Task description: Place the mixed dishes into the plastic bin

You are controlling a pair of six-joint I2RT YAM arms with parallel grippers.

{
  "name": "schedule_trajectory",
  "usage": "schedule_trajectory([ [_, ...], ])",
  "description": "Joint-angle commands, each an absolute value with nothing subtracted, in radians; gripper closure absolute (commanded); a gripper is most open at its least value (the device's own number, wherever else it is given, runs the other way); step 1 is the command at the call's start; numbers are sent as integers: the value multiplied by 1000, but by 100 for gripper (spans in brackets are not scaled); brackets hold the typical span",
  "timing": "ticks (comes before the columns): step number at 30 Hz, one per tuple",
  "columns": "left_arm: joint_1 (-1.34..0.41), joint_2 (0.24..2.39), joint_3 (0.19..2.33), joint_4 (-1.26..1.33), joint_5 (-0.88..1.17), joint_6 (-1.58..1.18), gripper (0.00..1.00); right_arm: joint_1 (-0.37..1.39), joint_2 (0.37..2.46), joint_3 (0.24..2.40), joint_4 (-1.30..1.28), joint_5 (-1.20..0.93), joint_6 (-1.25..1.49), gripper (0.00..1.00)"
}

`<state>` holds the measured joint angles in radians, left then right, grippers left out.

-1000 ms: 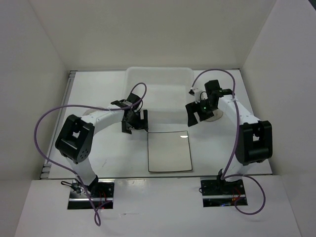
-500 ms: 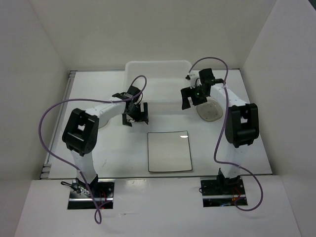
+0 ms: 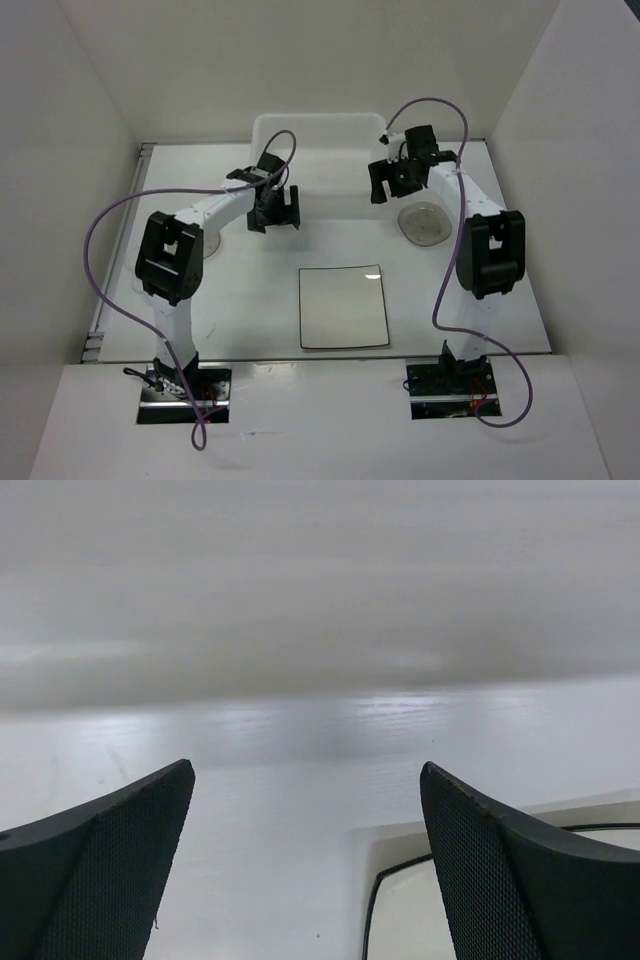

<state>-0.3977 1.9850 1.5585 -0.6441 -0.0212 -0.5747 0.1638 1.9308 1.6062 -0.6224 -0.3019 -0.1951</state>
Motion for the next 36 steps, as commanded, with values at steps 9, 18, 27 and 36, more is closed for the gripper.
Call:
schedule_trajectory([
  [9, -471, 1537, 1579, -775, -167, -587, 0, 40, 1378, 1261, -686, -543, -252, 13],
  [18, -482, 1252, 945, -569, 350, -816, 0, 114, 1491, 1186, -914, -715, -298, 3],
  [27, -521, 1410, 855, -532, 379, -793, 0, 225, 1736, 1152, -851, -646, -229, 0],
  [36, -603, 1581, 821, -379, 388, -816, 0, 225, 1740, 1097, -784, -581, -206, 2],
])
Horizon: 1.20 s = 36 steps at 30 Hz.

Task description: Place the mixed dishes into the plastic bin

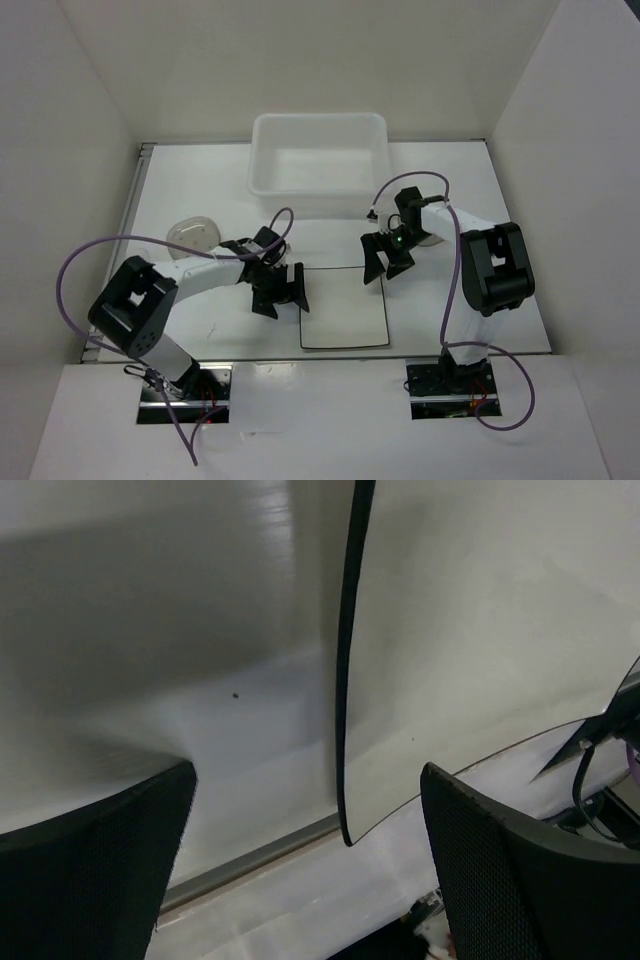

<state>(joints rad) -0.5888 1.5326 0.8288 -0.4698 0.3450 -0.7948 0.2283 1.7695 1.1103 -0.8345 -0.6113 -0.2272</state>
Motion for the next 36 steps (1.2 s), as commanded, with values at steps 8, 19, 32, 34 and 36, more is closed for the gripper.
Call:
schedule_trajectory([
  [8, -678, 1747, 859, -224, 492, -836, 0, 225, 1821, 1077, -753, -693, -251, 2],
  [19, -716, 1759, 881, -160, 520, -845, 4, 265, 1904, 1077, -831, -934, -423, 10],
  [32, -716, 1729, 881, -161, 522, -854, 13, 293, 1801, 1098, -956, -1138, -615, 68],
  [34, -716, 1708, 881, -173, 508, -854, 13, 293, 1778, 1098, -956, -1138, -626, 85],
  [36, -716, 1684, 881, -195, 485, -854, 13, 293, 1731, 1098, -956, -1138, -626, 95],
])
